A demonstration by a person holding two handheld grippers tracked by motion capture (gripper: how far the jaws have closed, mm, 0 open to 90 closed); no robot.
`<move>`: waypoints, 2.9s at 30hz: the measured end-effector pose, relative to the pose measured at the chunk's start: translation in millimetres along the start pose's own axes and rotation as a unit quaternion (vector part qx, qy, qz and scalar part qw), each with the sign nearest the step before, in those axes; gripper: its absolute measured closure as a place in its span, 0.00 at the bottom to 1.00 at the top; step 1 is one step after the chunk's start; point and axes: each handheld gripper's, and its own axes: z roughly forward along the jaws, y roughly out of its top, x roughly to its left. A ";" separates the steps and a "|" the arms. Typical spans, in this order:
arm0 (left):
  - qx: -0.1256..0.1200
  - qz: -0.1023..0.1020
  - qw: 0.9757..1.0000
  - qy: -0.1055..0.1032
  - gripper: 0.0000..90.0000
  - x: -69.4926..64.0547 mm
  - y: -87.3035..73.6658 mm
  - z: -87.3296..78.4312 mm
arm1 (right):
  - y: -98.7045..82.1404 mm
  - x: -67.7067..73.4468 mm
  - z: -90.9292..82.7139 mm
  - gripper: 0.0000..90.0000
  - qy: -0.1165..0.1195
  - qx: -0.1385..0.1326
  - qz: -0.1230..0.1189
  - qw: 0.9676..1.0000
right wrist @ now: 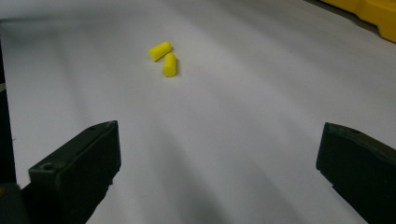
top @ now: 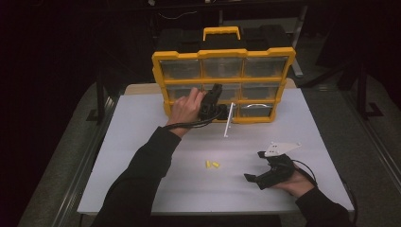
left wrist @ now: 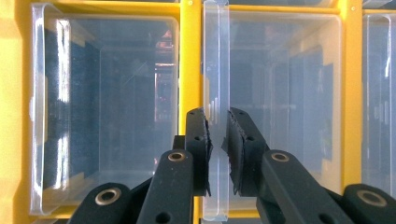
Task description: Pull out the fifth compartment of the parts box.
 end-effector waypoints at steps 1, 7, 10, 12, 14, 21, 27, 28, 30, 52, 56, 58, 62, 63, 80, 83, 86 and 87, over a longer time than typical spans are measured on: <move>0.000 0.000 1.000 0.000 0.88 0.0 -0.2 -0.2 | 0.0 0.0 0.1 0.00 0.000 0.000 0.000 1.000; 0.001 0.004 1.000 -0.001 0.88 0.5 -0.1 -2.8 | -0.1 0.0 0.1 0.00 0.000 0.000 0.000 1.000; -0.003 0.003 1.000 -0.002 0.88 0.8 0.6 -4.2 | -0.1 0.1 0.3 0.00 0.000 0.000 -0.001 1.000; -0.003 0.005 1.000 -0.001 0.88 1.4 1.2 -6.0 | -0.1 0.2 0.3 0.00 -0.001 0.000 -0.001 1.000; -0.004 0.004 1.000 -0.001 0.88 1.9 1.9 -7.6 | -0.1 0.2 0.2 0.00 -0.001 0.000 -0.001 1.000; -0.010 0.005 1.000 -0.001 0.89 2.1 3.0 -12.7 | -0.1 0.0 0.2 0.00 -0.002 0.001 -0.001 1.000; -0.016 0.002 1.000 -0.001 0.89 1.7 4.2 -17.5 | -0.1 0.1 0.4 0.00 -0.002 0.001 -0.002 1.000; -0.016 0.003 1.000 0.000 0.89 1.6 4.1 -18.2 | -0.1 0.1 0.4 0.00 -0.002 0.001 -0.001 1.000; -0.016 0.005 1.000 0.000 0.89 1.7 3.9 -19.7 | -0.1 0.1 0.5 0.00 -0.002 0.001 -0.001 1.000; -0.031 0.006 0.999 0.002 0.89 -0.5 5.1 -37.5 | -0.1 0.1 0.5 0.00 -0.002 0.001 0.000 1.000; -0.034 0.004 0.999 0.003 0.89 -1.3 5.2 -40.3 | -0.1 0.1 0.5 0.00 -0.002 0.001 0.000 1.000; -0.032 0.005 0.999 0.003 0.89 -1.8 5.1 -41.8 | -0.1 0.1 0.4 0.00 -0.002 0.001 0.000 1.000; -0.034 0.005 0.999 0.003 0.89 -2.3 5.3 -44.8 | -0.1 0.1 0.5 0.00 -0.002 0.001 0.000 1.000; -0.035 0.006 0.999 0.004 0.89 -2.3 5.6 -45.6 | -0.1 0.1 0.5 0.00 -0.002 0.001 0.000 1.000; -0.043 0.008 0.999 0.007 0.89 -3.8 9.5 -60.7 | 0.0 0.0 0.3 0.00 -0.004 0.000 0.001 1.000; -0.045 0.009 0.999 0.008 0.89 -4.3 9.7 -63.8 | 0.0 0.1 0.3 0.00 -0.004 0.001 0.001 1.000; -0.046 0.009 0.999 0.008 0.89 -4.3 10.0 -66.9 | 0.0 0.0 0.3 0.00 -0.004 0.000 0.001 1.000; -0.046 0.010 0.999 0.009 0.89 -4.3 10.1 -67.9 | 0.0 0.0 0.3 0.00 -0.005 0.000 0.001 1.000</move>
